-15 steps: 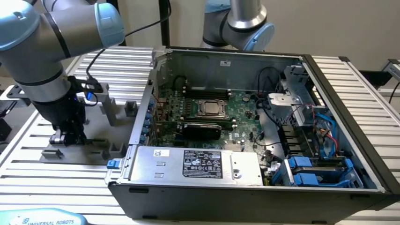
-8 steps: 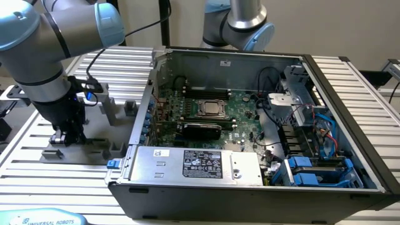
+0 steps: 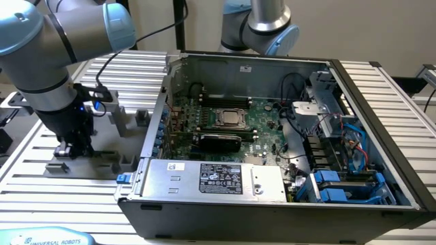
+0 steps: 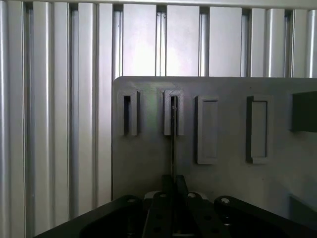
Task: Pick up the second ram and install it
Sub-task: 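Pick up the second ram and move it above second insertion slot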
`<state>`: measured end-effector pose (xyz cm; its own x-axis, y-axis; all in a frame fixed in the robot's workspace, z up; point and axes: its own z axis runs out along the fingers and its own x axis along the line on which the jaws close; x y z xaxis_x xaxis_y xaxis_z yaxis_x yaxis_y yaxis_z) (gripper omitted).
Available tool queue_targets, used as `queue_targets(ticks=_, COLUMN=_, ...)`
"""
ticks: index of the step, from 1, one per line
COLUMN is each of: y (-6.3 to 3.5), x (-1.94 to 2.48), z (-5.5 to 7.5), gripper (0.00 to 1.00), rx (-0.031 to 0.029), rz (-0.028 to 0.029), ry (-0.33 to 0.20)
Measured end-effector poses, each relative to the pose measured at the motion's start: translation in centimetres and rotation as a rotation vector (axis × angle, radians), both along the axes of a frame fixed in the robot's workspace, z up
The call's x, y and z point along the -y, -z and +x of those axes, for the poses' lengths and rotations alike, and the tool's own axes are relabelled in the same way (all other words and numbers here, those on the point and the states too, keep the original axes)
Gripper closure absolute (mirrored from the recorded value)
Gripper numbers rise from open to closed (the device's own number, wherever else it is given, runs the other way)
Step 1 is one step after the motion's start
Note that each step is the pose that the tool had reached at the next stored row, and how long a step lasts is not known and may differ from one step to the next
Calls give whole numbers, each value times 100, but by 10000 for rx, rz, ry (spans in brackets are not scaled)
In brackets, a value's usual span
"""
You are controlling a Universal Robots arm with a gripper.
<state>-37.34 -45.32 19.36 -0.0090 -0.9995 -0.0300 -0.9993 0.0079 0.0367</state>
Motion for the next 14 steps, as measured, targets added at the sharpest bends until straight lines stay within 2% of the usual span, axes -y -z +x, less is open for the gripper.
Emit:
queue_targets(ticks=9, y=-10, x=1, z=0, gripper=86, rx=2, rz=1, ry=67)
queue_targets(ticks=14, y=-134, x=0, z=0, gripper=86, rx=0, rz=-1, ry=67)
